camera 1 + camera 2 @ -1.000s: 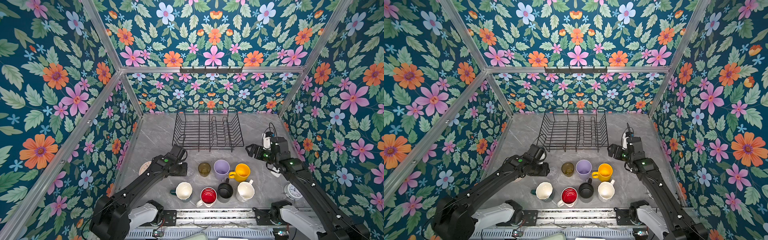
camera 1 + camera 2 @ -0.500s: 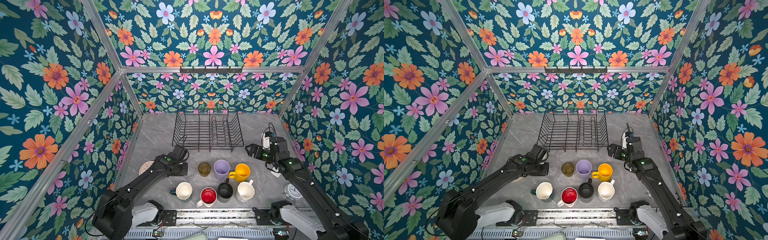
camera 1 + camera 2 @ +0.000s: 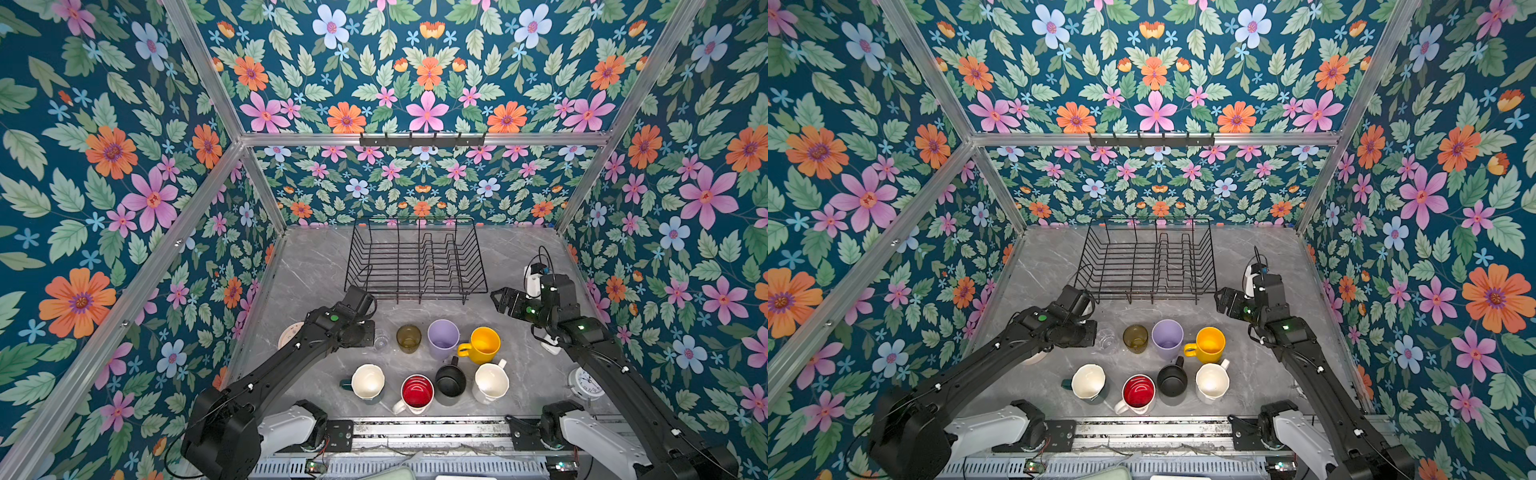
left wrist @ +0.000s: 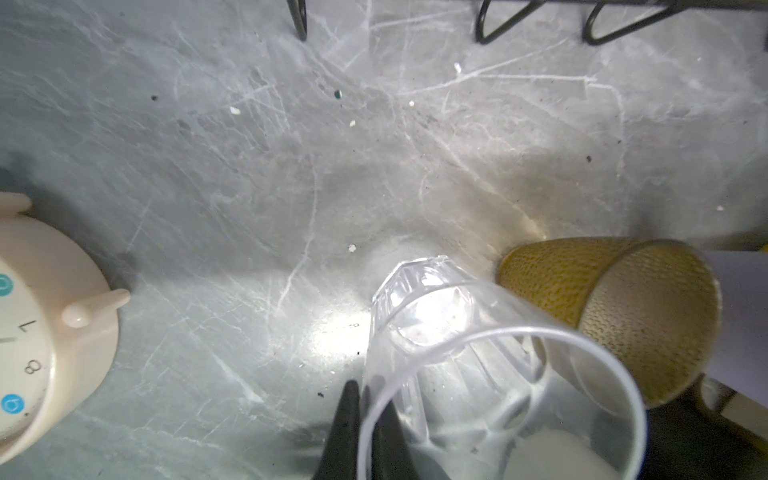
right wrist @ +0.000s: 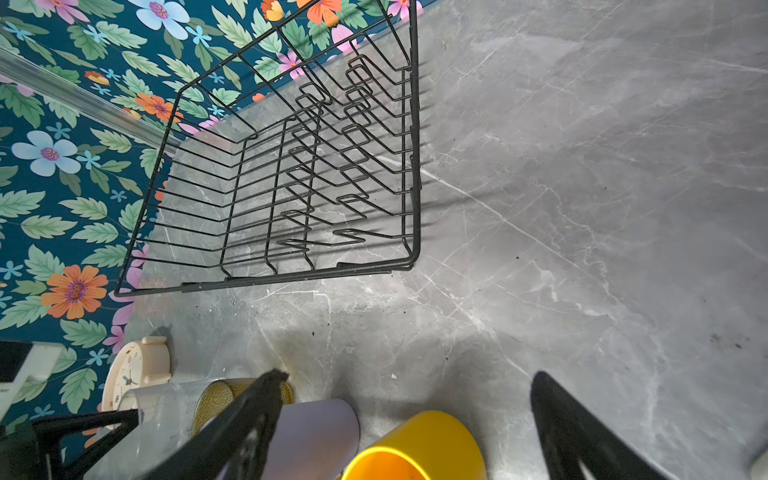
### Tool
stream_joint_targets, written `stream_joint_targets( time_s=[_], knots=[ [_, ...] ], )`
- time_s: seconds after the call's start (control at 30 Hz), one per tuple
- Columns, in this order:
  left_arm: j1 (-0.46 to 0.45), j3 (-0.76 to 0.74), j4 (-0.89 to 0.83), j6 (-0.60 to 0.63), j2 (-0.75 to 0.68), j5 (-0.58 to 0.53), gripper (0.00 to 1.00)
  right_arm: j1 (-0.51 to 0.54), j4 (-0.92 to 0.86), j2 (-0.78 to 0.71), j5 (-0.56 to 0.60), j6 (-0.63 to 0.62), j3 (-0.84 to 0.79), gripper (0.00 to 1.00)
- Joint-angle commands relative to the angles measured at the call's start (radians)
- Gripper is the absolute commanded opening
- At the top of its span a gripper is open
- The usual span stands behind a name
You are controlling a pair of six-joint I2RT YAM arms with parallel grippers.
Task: Load the cups into the dish rack
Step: 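Lower the left gripper over the clear glass tumbler and grasp it, then lift the clear tumbler with the left gripper toward the right gripper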
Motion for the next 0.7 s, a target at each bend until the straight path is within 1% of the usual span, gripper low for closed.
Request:
stream_joint_targets(
  time_s=[0.0, 0.1, 0.2, 0.27, 0.37, 0.43, 0.47, 0.67],
  knots=[
    [-0.001, 0.03, -0.042, 0.013, -0.033, -0.028, 0.0, 0.001, -0.005, -0.012, -0.005, -0.004, 0.007, 0.93],
    [0.0, 0.082, -0.092, 0.02, -0.081, -0.037, 0.0, 0.001, -0.004, -0.018, 0.003, -0.024, 0.013, 0.93],
    [0.0, 0.118, -0.098, 0.021, -0.166, -0.042, 0.0, 0.001, 0.005, -0.015, 0.008, -0.037, 0.026, 0.93],
    [0.0, 0.142, -0.128, 0.022, -0.22, -0.034, 0.0, 0.001, 0.017, -0.012, -0.006, -0.039, 0.034, 0.93],
    [0.0, 0.179, -0.131, 0.025, -0.295, -0.029, 0.0, 0.002, 0.04, -0.015, -0.044, -0.032, 0.041, 0.93],
    [0.0, 0.197, -0.111, 0.028, -0.335, -0.016, 0.0, 0.001, 0.058, -0.021, -0.079, -0.025, 0.042, 0.93],
    [0.0, 0.202, -0.067, 0.03, -0.35, -0.003, 0.0, 0.001, 0.068, -0.025, -0.1, -0.021, 0.04, 0.93],
    [0.0, 0.173, 0.155, 0.004, -0.37, 0.152, 0.0, 0.001, 0.11, -0.042, -0.211, -0.012, 0.044, 0.93]
  ],
)
